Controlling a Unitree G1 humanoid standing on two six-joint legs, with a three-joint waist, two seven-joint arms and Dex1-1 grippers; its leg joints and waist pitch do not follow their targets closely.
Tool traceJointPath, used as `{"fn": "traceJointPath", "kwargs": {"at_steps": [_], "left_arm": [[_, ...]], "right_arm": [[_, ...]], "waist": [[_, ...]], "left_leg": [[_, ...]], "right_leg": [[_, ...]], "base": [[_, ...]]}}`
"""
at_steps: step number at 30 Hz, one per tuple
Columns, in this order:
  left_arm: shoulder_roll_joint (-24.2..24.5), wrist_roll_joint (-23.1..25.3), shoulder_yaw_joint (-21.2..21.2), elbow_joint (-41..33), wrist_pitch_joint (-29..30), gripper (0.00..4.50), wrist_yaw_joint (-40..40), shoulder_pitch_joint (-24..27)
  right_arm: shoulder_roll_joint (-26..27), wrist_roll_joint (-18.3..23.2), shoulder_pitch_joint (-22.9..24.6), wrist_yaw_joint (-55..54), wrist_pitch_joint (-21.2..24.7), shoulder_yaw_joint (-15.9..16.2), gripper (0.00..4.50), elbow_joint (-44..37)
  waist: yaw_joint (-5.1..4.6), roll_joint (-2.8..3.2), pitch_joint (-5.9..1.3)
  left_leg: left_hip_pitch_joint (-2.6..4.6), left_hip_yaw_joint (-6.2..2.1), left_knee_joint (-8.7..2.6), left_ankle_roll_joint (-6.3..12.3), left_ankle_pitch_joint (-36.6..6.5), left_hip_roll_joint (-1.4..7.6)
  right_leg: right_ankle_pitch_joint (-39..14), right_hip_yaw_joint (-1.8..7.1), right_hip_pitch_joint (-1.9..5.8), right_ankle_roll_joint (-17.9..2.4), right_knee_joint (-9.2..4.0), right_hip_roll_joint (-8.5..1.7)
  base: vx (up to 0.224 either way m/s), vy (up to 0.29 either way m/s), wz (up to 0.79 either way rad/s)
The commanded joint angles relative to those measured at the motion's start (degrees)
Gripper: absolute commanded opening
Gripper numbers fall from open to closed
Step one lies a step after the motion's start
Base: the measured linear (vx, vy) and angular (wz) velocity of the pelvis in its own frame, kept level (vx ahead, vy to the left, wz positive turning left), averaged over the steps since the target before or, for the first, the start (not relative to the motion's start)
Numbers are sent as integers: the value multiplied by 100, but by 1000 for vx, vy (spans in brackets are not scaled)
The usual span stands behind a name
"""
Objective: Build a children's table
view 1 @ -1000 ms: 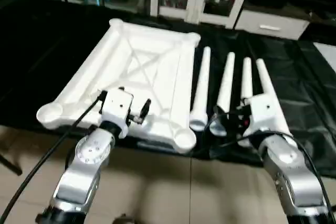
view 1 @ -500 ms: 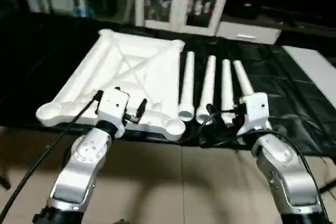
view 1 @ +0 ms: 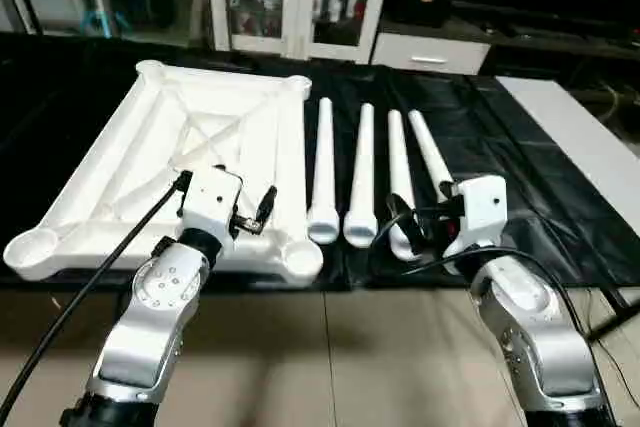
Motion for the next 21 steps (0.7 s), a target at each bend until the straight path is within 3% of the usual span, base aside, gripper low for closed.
{"fn": "traceJointPath", "kwargs": {"at_steps": [1, 2, 3, 4, 5, 6, 7, 8, 9, 10, 11, 12, 13, 14, 15, 16, 17, 18, 19, 20, 21], "left_arm": [[-23, 63, -10, -111, 74, 450, -12, 24], [-25, 67, -5, -123, 78, 450, -9, 33], [-22, 75, 5, -149, 86, 450, 1, 57], [-18, 79, 15, -173, 94, 450, 4, 77], [-13, 86, 29, -199, 107, 450, 18, 96], [-8, 95, 42, -220, 115, 450, 29, 113], [-8, 95, 42, -220, 115, 450, 29, 113], [-5, 99, 72, -247, 124, 450, 41, 140], [-2, 106, 77, -254, 126, 450, 42, 149], [-3, 112, 87, -266, 130, 450, 40, 163], [-2, 117, 94, -274, 132, 450, 37, 175], [1, 130, 101, -282, 139, 450, 32, 187], [1, 130, 101, -282, 139, 450, 32, 187], [3, 130, 106, -287, 146, 450, 28, 192], [4, 128, 108, -290, 150, 450, 27, 194], [10, 134, 111, -297, 157, 450, 25, 197], [16, 138, 112, -302, 163, 450, 25, 199], [26, 149, 129, -298, 173, 450, 16, 195], [27, 155, 135, -291, 178, 450, 9, 188], [28, 156, 144, -291, 183, 450, 3, 184], [17, 167, 155, -292, 189, 450, -7, 180]], "right_arm": [[-78, 8, -65, 68, -3, -18, 446, -24], [-120, -53, -69, 102, -38, 32, 446, -19], [-113, -64, -78, 117, -68, 54, 446, -13], [-99, -50, -90, 129, -77, 64, 446, -11], [-88, -24, -101, 165, -95, 82, 446, -23], [-32, 86, -102, 193, -51, 55, 446, -42], [-32, 86, -102, 193, -51, 55, 446, -42], [-3, 151, -111, 233, -55, 52, 446, -51], [-8, 141, -111, 244, -66, 65, 446, -46], [-16, 129, -106, 265, -77, 85, 446, -44], [-19, 124, -98, 280, -79, 98, 446, -46], [-29, 124, -90, 287, -76, 118, 446, -50], [-29, 124, -90, 287, -76, 118, 446, -50], [-29, 161, -79, 307, -58, 120, 446, -66], [-23, 181, -73, 322, -48, 117, 446, -76], [-12, 177, -71, 331, -43, 108, 446, -80], [-5, 169, -70, 335, -41, 103, 446, -81], [-7, 170, -54, 325, -39, 100, 446, -86], [-14, 174, -52, 317, -41, 103, 446, -83], [-12, 202, -36, 310, -34, 91, 446, -101], [-15, 226, -24, 306, -31, 83, 446, -113]], "waist": [[-10, 133, -374], [113, -79, -371], [187, 27, -476], [119, 90, -466], [88, 132, -467], [-50, 255, -486], [-317, 320, -541], [-259, 112, -389], [-202, 57, -381], [-135, -183, -313], [-79, -342, -246], [208, -456, -258], [256, -429, -270], [283, -331, -172], [263, -312, -150], [265, -83, -91], [234, 155, -172], [98, 330, -99], [-55, 367, -266], [-93, 306, -303], [-72, 249, -276]], "left_leg": [[50, -3, -391, 908, -446, 0], [-581, -113, -112, 1675, 360, -340], [-544, -87, -53, 1976, 644, -445], [-708, -281, 63, 2438, 1352, -424], [-601, -357, 93, 2550, 1787, -455], [69, -821, 105, 3117, 2823, -361], [892, -1147, 166, 3336, 3421, 157], [726, -1392, 0, 3566, 4951, 575], [587, -1243, -38, 3332, 4452, 454], [357, -794, 67, 2512, 2766, -98], [132, -512, 88, 2096, 1657, -405], [-352, -286, 611, 1582, -209, -763], [-532, -379, 803, 1258, -360, -613], [-661, -442, 849, 379, -78, -443], [-650, -435, 773, 250, 64, -383], [-558, -439, 349, 217, 297, -168], [-307, -382, -95, 328, 129, -8], [-335, -608, -392, 363, -545, 146], [208, -960, -328, 956, -556, 401], [239, -1047, -247, 1573, -7, 407], [193, -1007, -174, 1867, 503, 381]], "right_leg": [[518, 127, 124, -1279, -158, -64], [1177, 4, 549, -940, -242, -82], [1495, -40, 666, -718, -283, -151], [1759, -195, 739, -402, -212, -180], [1750, -298, 679, -248, -176, -33], [1120, -486, 155, -60, 197, 303], [-25, -358, -713, -55, 539, 293], [-741, 86, -1039, 328, 821, -85], [-368, 186, -1057, 308, 811, -141], [517, 432, -890, -39, 224, -194], [426, 589, -558, 69, -31, -191], [-270, 1284, 161, -502, -384, -664], [-333, 1346, 391, -819, -356, -888], [152, 1063, 401, -1380, -319, -819], [210, 962, 373, -1582, -353, -783], [-231, 659, 210, -1799, -427, -662], [-904, 294, 190, -1517, -434, -371], [-1052, 97, 40, -1160, -78, 18], [-647, 62, -430, -695, 436, 153], [-216, 105, -567, -369, 543, 69], [18, 153, -629, -240, 491, 19]], "base": [[182, -3, 7], [150, 17, 29], [150, 17, 29], [150, 26, 57], [227, -15, 64], [227, -15, 64], [311, -105, 27], [238, -171, -22], [238, -171, -22], [112, -174, -15], [118, -111, 21], [118, -111, 21], [125, -49, 18], [75, -26, -6], [75, -26, -6], [59, 9, -2], [65, 77, -4], [65, 77, -4], [105, 83, 3], [89, 40, 8], [89, 40, 8]]}}
